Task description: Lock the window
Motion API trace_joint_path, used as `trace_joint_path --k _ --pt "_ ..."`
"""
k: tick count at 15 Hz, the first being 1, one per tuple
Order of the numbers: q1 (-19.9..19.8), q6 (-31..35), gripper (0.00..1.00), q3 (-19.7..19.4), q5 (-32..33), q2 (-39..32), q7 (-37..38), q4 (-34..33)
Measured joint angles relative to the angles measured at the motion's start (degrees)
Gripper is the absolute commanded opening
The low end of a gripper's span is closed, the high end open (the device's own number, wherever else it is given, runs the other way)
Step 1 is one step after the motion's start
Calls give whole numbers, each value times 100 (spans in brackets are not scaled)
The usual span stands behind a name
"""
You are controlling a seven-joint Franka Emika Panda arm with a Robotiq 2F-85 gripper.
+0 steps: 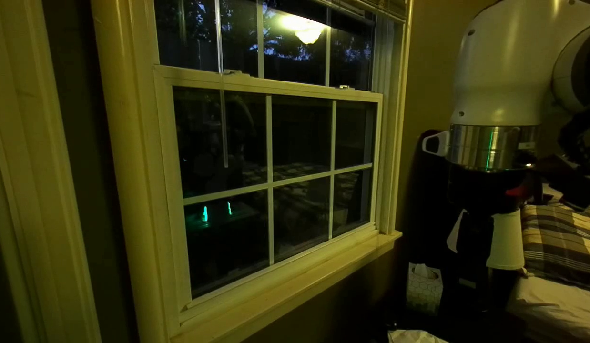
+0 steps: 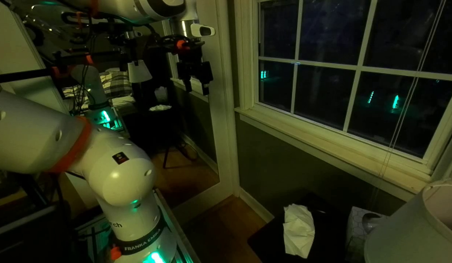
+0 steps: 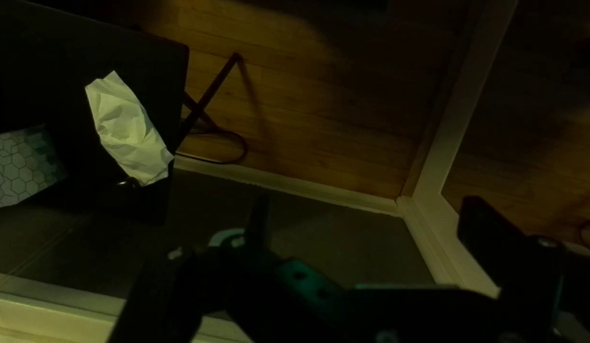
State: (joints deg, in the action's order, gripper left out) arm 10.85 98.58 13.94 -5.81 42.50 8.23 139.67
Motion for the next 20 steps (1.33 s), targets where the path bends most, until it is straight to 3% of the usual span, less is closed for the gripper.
trace_joint_path --k 4,9,20 --pt "-453 942 100 -90 113 -183 371 -149" --pt "-1317 2210 100 -222 629 -1039 1000 -1086" --pt "-2284 2371 100 -123 2646 -2460 3932 -3750"
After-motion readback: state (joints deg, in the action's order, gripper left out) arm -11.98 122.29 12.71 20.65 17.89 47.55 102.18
